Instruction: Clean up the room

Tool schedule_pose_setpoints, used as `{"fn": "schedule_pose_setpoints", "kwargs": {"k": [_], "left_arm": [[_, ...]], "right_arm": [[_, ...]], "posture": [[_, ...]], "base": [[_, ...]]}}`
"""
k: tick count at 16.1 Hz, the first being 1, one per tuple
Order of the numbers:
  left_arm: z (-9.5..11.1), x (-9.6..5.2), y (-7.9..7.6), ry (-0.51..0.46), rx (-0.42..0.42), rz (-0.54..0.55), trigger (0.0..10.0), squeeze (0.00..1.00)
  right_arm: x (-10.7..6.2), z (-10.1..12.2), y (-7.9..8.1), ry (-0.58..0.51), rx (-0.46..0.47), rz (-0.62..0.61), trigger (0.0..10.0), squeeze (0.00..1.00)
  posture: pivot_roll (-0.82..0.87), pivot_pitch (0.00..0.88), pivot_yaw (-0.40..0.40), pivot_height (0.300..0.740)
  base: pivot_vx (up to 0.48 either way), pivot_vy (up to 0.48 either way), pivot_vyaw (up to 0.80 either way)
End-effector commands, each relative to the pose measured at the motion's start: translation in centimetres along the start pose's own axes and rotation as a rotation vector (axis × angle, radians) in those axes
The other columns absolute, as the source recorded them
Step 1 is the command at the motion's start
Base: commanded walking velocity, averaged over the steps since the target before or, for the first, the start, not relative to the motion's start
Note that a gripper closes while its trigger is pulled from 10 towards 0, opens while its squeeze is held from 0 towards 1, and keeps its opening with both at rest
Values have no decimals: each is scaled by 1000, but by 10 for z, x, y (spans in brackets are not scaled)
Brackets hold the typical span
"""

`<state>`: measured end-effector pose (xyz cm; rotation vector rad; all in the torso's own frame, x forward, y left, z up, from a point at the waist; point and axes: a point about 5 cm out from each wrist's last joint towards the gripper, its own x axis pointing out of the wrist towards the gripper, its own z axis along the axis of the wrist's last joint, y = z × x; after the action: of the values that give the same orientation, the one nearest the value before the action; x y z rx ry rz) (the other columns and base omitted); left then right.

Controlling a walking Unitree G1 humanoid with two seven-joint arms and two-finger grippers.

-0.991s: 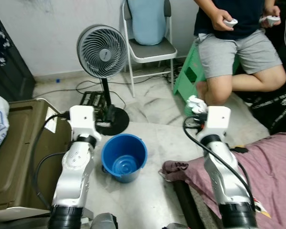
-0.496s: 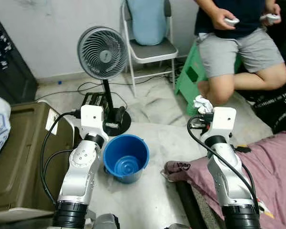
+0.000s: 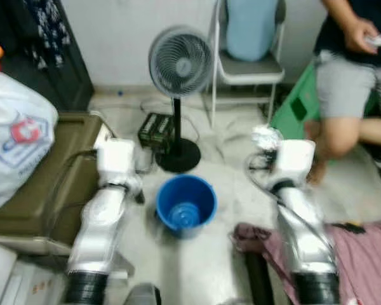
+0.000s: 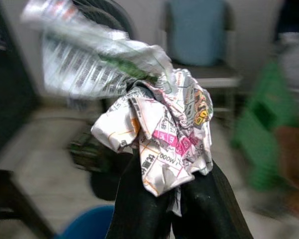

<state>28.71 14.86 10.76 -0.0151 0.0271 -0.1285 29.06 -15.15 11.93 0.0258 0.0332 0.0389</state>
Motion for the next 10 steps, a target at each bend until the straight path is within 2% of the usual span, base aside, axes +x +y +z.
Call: {"fn": "schedule_pose_setpoints", "kwargs": {"k": [1,8,10], "left_arm": [[3,1,-8,-12,-16,-32,10000,0],[3,-6,-12,-25,-75,-58,10000,0],[3,-7,-13,-29,-82,-64,10000,0]], "right_arm": [[-2,1,-9,4,-9,-28,10000,0],[0,-1,-7,19,-16,-10,10000,0],[1,-1,-6,22,-18,-3,10000,0]], "posture": [[-86,40,-6,740],[-75,54,-36,740],[-74,56,-38,740]], "base": [[0,0,0],[0,0,0],[302,0,0]]}}
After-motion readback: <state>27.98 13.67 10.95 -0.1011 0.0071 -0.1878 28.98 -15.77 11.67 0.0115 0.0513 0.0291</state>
